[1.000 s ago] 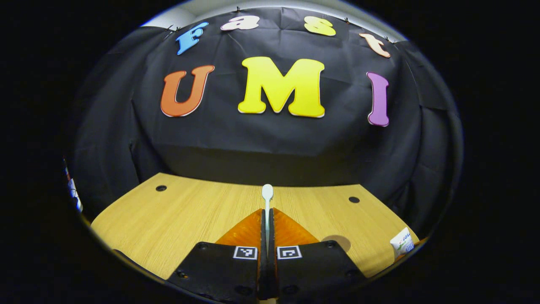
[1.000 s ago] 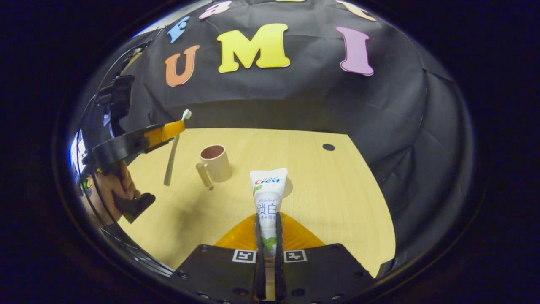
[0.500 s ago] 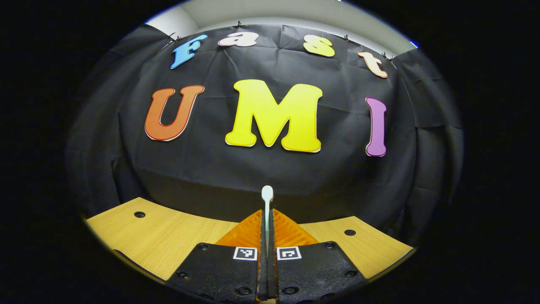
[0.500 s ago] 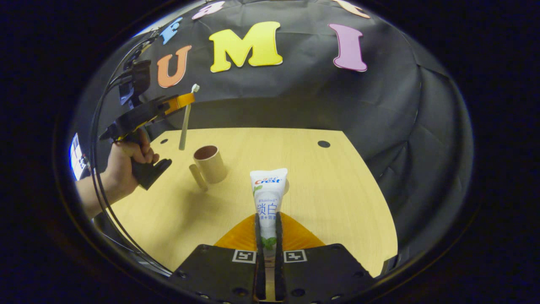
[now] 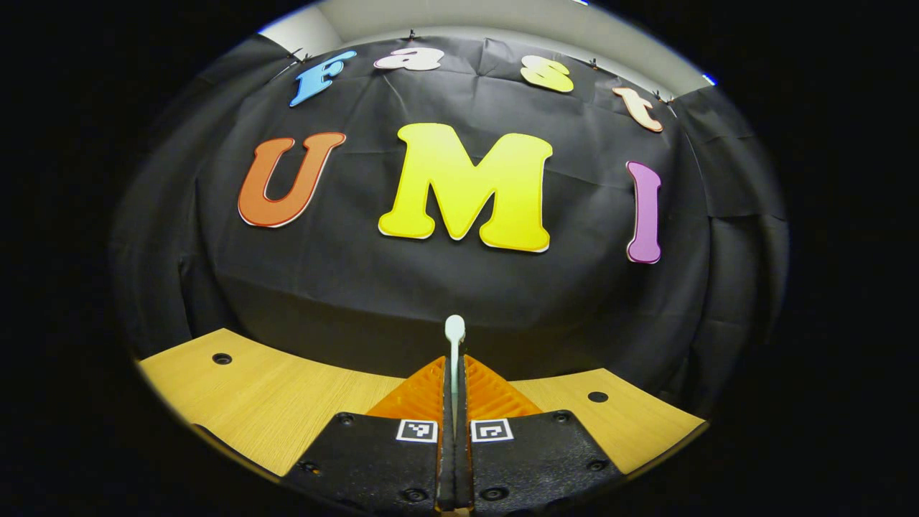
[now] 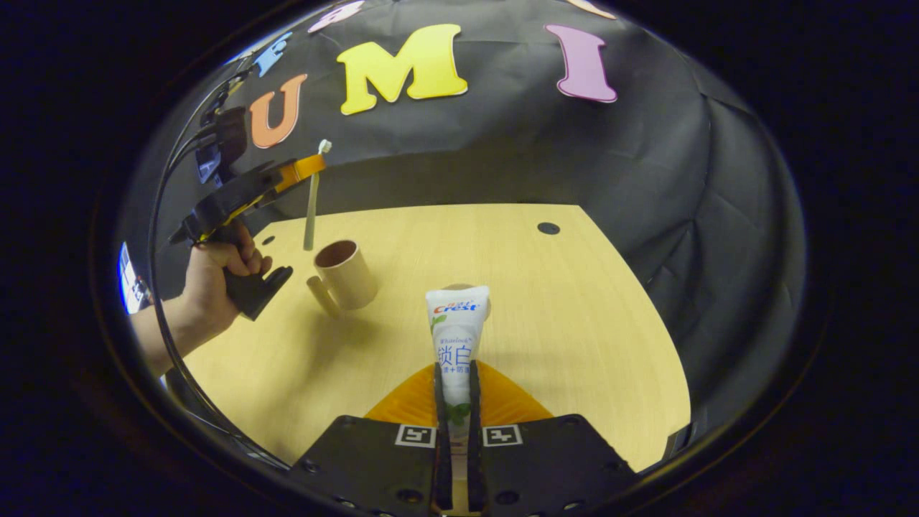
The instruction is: Put the toothbrush and toothpaste on the desktop into the cup, then pick up the cup and place it on the coaster on the desktop.
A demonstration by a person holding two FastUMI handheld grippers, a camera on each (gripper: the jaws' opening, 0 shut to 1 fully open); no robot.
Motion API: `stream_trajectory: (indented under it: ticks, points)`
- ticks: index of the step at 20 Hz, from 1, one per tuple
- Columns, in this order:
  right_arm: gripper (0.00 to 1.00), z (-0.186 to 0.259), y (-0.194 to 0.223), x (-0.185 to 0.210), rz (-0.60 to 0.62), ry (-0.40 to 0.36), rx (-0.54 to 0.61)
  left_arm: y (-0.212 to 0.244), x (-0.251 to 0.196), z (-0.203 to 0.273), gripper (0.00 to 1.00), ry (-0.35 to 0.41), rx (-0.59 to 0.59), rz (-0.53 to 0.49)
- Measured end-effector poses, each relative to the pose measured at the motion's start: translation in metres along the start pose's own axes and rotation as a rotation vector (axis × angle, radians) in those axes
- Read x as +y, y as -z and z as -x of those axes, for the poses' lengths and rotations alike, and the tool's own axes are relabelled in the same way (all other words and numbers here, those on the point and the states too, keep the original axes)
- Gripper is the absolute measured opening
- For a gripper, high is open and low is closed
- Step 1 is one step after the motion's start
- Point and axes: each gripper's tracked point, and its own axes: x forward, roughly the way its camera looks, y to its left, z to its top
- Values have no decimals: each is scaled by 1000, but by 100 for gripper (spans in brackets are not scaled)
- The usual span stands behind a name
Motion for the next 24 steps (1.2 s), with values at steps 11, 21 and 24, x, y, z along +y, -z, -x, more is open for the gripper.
stream_trajectory:
  ticks: [11,21,24]
  points:
    - [8,-9,-7,0,4,5,-6,11,2,-5,9,-8,22,-14]
    - [8,-4,3,2,3,-4,-3,-5,6,11,7,-6,-12,-29]
    - [8,0,1,5,0,-8,-13,-15,4,19,7,-3,-29,-40]
